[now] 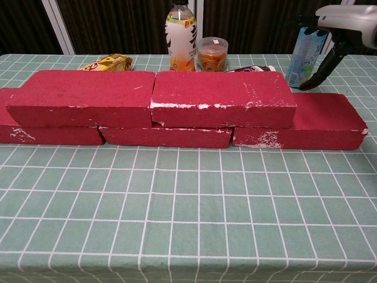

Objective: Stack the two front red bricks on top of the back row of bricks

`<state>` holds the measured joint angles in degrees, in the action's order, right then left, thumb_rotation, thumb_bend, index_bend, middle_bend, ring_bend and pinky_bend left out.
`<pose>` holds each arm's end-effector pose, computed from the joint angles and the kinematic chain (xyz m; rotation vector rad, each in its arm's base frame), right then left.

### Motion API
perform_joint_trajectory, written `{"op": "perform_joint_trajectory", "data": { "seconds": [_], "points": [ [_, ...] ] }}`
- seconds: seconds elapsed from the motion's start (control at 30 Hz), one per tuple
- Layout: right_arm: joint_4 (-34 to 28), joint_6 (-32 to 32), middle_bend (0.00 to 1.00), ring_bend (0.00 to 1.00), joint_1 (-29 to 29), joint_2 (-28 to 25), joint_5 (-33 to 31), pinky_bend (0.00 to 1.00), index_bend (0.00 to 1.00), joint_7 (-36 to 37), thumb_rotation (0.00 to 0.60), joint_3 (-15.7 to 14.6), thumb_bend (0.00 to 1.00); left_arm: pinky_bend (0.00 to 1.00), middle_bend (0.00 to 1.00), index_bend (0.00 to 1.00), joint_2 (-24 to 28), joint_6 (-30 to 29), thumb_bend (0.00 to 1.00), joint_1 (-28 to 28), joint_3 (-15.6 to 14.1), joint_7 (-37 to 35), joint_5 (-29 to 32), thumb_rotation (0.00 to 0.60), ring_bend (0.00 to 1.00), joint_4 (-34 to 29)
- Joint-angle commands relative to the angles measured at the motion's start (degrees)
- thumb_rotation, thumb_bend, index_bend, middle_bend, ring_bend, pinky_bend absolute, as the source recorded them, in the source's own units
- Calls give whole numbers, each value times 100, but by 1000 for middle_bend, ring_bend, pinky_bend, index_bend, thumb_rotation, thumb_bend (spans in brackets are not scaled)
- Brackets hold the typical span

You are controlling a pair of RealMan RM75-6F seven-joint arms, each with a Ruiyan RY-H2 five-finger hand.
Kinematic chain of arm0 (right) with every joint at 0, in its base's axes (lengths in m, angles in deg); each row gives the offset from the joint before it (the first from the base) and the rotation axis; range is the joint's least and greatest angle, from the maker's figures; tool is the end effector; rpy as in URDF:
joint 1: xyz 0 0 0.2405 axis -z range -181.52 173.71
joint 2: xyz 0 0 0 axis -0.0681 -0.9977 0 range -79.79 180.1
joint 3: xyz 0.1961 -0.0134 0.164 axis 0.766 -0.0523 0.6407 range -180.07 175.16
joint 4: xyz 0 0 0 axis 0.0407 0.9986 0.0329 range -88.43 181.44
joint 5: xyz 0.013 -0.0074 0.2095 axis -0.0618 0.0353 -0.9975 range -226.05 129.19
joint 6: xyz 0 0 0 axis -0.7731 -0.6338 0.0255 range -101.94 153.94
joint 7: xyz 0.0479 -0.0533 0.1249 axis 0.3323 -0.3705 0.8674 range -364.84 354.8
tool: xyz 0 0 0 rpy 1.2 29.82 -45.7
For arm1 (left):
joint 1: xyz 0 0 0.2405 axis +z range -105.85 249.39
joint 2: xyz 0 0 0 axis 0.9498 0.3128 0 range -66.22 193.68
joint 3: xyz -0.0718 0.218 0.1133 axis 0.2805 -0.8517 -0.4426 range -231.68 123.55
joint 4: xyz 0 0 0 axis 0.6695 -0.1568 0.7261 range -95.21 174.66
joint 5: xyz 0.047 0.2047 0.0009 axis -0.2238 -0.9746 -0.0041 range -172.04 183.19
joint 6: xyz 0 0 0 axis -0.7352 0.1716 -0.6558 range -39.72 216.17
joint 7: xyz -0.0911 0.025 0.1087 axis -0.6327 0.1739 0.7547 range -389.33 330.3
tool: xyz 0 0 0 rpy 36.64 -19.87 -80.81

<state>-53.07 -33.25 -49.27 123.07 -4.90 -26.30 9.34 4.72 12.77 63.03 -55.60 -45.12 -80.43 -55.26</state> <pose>-0.1534 -0.3598 0.0688 1.6272 -1.1149 0.8786 -0.3139 0.1823 0.1522 -1.4414 -1.2311 -0.9426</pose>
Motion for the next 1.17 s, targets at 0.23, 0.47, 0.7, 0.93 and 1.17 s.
{"op": "perform_joint_trajectory", "data": {
  "seconds": [0.23,0.47,0.7,0.93,1.17],
  "points": [
    [-1021,-1401,0,0,1520,-1239,2692,0,0,1292,600,-781,0,0,0,32,34,-251,46,80,120,169,77,600,0,-111],
    [-562,-2397,0,0,2527,-1520,4019,0,0,1886,600,-1428,0,0,0,32,-154,-581,26,167,316,514,236,600,0,25],
    [110,-2952,0,0,3315,-1326,4296,0,0,1934,600,-1761,0,0,0,32,-246,-1022,20,394,413,676,326,600,0,109],
    [604,-2948,0,0,3583,-993,4279,0,0,2008,600,-1708,0,0,0,30,-391,-1329,20,624,375,748,301,600,0,308],
    [685,-2899,0,0,3665,-842,4338,0,0,1968,600,-1579,0,0,0,30,-417,-1305,20,693,302,676,222,600,0,404]
  ]
}}
